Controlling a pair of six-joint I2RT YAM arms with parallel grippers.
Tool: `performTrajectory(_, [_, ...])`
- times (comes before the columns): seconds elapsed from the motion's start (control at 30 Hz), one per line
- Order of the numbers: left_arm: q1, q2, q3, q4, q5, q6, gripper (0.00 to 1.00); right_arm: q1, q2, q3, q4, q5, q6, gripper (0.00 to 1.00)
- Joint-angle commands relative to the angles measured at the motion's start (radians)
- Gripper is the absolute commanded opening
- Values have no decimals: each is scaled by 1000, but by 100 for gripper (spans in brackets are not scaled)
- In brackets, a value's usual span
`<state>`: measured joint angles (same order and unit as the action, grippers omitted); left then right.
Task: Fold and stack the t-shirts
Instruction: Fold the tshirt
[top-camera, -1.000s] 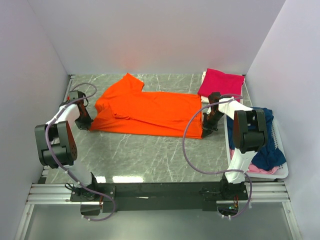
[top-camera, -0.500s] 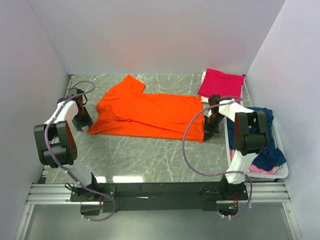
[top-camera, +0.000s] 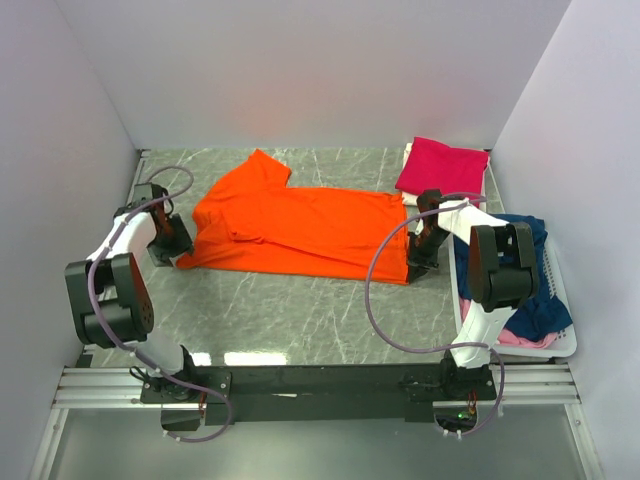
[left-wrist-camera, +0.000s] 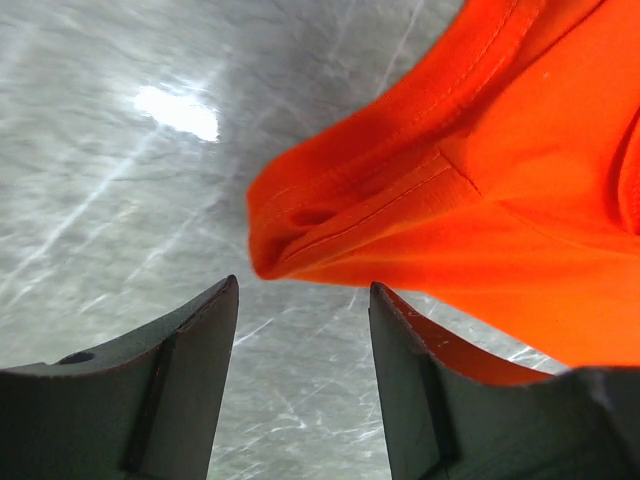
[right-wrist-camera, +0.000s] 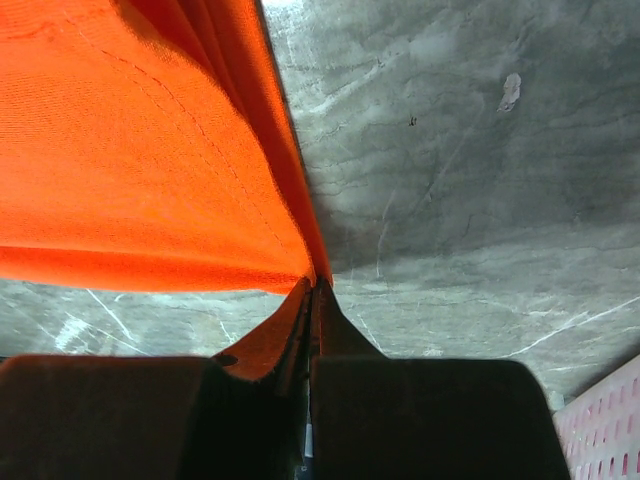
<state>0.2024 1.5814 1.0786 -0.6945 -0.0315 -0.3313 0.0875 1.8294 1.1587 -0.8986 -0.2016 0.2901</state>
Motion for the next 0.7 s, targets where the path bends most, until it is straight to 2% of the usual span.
performTrajectory(0.0, [0, 26, -17, 52, 71, 18, 60, 8, -56, 4, -23, 19, -6, 0])
performTrajectory(0.4, [2, 130, 32, 98, 47, 25, 52, 8, -55, -4, -17, 16, 3, 0])
performTrajectory(0.67, [0, 150, 11, 17, -44, -43, 50, 8, -55, -5, -25, 25, 1, 0])
